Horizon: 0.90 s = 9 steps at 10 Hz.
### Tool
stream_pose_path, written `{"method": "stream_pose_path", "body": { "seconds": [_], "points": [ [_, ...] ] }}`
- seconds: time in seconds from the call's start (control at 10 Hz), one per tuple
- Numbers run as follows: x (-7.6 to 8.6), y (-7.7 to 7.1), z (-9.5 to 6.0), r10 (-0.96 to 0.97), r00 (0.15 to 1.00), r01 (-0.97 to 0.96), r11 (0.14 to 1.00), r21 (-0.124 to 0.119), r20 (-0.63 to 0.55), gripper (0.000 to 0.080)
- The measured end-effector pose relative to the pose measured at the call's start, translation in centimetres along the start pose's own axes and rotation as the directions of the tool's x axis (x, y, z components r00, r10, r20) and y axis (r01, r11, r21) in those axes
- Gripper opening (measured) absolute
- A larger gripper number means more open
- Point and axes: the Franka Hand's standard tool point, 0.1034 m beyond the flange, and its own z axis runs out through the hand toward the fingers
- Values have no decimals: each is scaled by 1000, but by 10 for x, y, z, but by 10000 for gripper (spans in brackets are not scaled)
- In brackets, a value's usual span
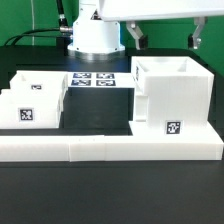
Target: Assemble drawer
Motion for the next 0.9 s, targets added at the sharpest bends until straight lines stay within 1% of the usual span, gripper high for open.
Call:
{"method": "stream_pose_path", "body": {
  "seconds": [0.3, 0.4, 0.5, 0.6, 0.7, 0.8, 0.9],
  "points": [
    [0, 1, 3, -200, 980, 200, 980, -2, 3, 649],
    [1, 7, 2, -327, 945, 328, 945, -11, 10, 649],
    [2, 28, 0, -449, 893, 450, 892, -39, 22, 649],
    [2, 49, -1, -476, 880, 476, 878, -52, 17, 649],
    [3, 69, 0, -449, 893, 449, 892, -63, 4, 649],
    [6, 85, 1, -427, 904, 426, 902, -72, -6, 649],
    [8, 100, 4, -442, 897, 440, 895, -73, -13, 649]
  ]
}}
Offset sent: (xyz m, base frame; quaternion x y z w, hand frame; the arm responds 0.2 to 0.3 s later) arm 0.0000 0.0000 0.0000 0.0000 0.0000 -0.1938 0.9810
